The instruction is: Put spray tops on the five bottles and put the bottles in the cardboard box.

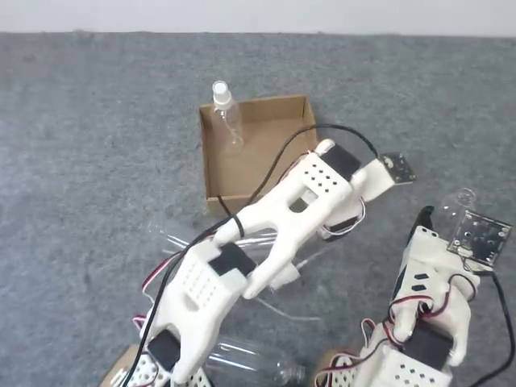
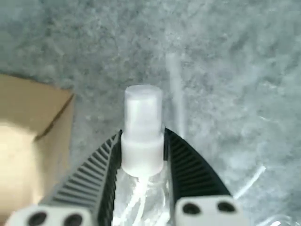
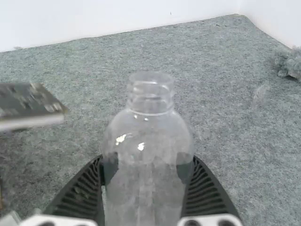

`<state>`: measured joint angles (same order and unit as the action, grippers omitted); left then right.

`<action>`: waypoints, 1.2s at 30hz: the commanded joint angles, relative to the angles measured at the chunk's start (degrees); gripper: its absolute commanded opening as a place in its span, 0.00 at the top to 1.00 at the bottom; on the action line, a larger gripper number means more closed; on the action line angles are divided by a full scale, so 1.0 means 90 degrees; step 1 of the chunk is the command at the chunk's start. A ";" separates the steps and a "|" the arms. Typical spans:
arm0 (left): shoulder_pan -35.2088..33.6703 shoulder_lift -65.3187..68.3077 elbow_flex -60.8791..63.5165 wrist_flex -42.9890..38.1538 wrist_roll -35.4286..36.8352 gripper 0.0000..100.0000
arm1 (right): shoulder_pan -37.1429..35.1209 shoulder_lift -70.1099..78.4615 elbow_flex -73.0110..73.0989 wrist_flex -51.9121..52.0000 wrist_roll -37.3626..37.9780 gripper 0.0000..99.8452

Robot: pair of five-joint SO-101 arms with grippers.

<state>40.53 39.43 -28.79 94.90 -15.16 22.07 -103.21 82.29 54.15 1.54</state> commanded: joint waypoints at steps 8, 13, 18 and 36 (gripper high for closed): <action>-0.0010 -0.1485 -0.0278 0.0215 0.0586 0.96 | 0.0073 -0.0093 -0.0078 -0.0161 -0.0039 0.99; -0.0010 -0.2051 0.0015 0.0205 0.0586 0.96 | 0.0063 -0.0093 -0.0049 -0.0181 -0.0029 0.99; -0.0156 -0.2921 0.0396 0.0127 0.0586 0.96 | 0.0044 -0.0093 0.0078 -0.0327 -0.0029 0.99; -0.0742 -0.5216 0.0806 -0.0068 0.1035 0.96 | 0.0034 -0.0093 0.0088 -0.0327 -0.0029 0.99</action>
<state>33.93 -0.48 -21.32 95.60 -7.25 22.07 -103.21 83.69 52.75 1.54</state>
